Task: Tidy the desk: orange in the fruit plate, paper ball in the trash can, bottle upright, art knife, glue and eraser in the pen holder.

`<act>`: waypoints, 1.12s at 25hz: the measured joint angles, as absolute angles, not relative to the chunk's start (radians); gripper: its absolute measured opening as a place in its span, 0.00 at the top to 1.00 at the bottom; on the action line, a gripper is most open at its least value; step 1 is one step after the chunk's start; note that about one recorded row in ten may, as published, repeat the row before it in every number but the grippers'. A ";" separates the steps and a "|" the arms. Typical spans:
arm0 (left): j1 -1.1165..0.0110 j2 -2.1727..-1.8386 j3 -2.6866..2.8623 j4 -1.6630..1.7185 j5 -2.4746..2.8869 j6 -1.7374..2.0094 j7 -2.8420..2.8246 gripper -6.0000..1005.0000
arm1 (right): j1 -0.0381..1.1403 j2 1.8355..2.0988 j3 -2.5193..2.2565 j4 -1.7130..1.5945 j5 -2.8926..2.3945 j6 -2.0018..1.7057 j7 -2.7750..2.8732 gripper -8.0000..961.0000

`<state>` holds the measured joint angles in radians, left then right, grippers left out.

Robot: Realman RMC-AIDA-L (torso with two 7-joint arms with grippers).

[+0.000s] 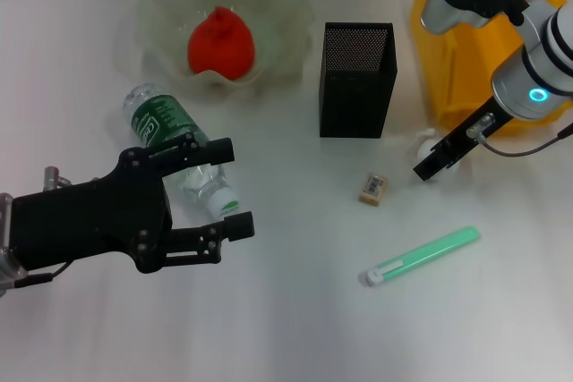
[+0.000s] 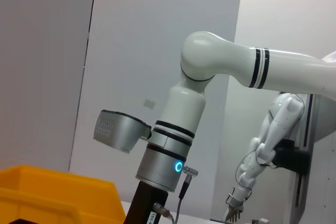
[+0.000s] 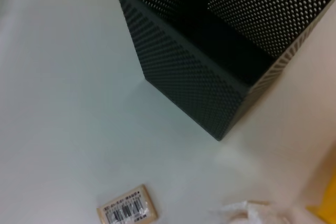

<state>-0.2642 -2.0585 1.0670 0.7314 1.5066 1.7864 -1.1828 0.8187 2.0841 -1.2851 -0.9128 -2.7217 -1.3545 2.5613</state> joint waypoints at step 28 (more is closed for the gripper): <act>-0.266 -2.043 1.040 0.673 1.522 1.690 -1.136 0.14 | 0.588 2.076 -1.009 -1.595 -2.735 -1.665 2.403 0.42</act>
<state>-0.2665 -2.0434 1.0396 0.6734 1.5221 1.6896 -1.1362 0.5880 2.0764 -1.0088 -1.5952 -2.7351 -1.6646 2.4030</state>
